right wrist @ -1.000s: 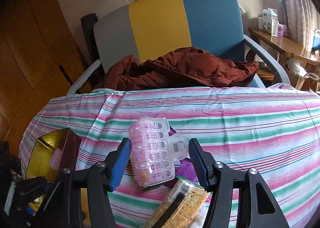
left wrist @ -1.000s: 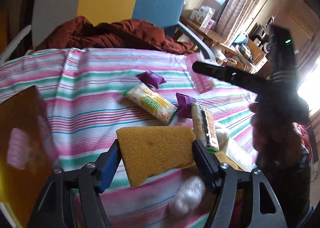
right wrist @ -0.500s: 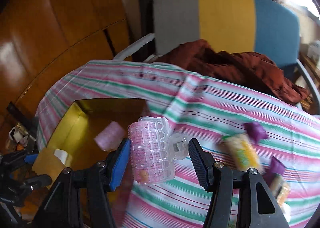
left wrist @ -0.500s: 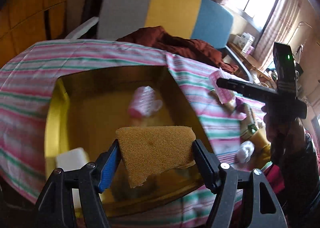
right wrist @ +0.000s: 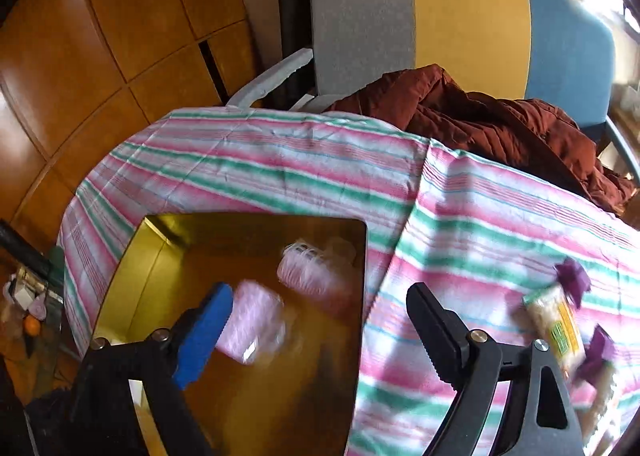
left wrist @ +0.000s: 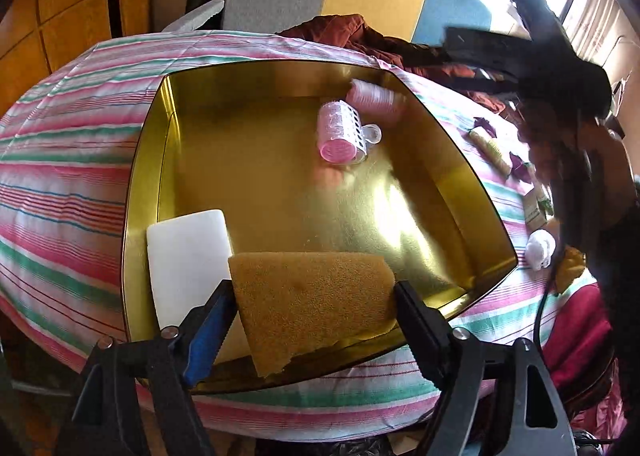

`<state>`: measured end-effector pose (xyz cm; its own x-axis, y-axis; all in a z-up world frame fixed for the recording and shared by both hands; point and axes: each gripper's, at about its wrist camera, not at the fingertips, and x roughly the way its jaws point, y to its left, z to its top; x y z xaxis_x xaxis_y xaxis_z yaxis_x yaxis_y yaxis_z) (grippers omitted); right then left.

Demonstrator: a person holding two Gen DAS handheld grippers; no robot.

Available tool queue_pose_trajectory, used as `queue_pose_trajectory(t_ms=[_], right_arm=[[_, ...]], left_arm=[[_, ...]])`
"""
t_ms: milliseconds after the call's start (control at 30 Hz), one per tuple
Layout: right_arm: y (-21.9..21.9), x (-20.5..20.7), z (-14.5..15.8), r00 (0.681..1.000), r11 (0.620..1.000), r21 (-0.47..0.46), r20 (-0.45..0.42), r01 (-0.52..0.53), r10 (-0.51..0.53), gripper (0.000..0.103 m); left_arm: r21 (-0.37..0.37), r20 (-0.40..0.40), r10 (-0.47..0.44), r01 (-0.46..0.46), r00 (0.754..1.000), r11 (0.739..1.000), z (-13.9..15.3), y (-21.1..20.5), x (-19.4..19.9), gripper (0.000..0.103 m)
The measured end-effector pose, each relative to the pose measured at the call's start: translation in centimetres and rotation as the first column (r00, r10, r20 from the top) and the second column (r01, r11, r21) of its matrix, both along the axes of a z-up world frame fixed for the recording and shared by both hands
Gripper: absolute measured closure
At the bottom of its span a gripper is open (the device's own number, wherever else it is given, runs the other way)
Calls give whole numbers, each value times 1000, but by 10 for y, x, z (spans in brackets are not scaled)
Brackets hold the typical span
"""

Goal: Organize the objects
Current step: 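Lower yellow sponge into tray with left tool while right tool drops the roller, then move both open tools from the tray back to the item pile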

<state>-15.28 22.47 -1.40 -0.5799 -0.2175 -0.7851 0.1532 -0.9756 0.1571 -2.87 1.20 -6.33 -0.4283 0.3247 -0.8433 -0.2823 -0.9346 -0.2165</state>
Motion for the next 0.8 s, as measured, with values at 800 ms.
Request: queue_pose_trajectory(t_ms=[800], right_arm=[[-11, 105, 24, 995, 999, 5, -88, 48, -47, 0]], left_arm=[[23, -173, 186, -185, 967, 983, 58, -32, 7, 18]])
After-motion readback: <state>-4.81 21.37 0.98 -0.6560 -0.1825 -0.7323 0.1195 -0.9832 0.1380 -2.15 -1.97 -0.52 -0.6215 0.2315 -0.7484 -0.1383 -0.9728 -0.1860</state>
